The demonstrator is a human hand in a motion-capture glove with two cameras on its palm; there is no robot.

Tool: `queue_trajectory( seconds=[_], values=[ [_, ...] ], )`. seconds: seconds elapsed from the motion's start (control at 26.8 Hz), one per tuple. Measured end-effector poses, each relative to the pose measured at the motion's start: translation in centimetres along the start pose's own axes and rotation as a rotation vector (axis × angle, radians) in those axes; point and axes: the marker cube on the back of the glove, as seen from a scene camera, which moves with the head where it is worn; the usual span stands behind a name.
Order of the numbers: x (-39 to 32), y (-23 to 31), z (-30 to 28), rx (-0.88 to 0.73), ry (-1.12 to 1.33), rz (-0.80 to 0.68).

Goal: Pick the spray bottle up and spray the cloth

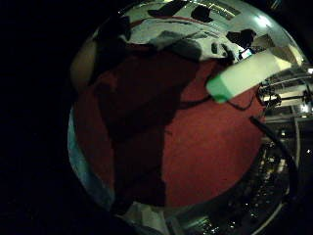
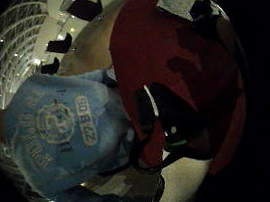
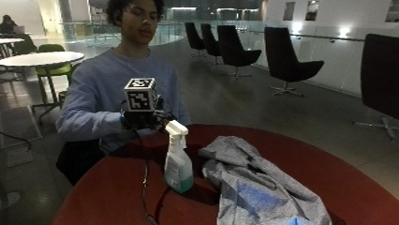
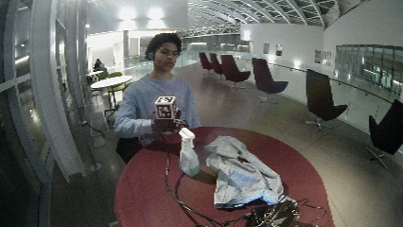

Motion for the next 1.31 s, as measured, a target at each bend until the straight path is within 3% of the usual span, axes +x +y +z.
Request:
queue_trajectory(
  seconds=[0.26, 0.6, 1.01, 1.31],
  values=[
    [2.3, 2.3, -0.3, 0.056, -0.103, 0.088],
    [8.4, 4.9, -0.6, 0.2, -0.269, 0.352],
    [12.7, 2.8, -0.9, 0.342, -0.671, 0.48],
    [14.9, 0.3, -0.7, 0.39, -0.71, 0.57]
  ],
)
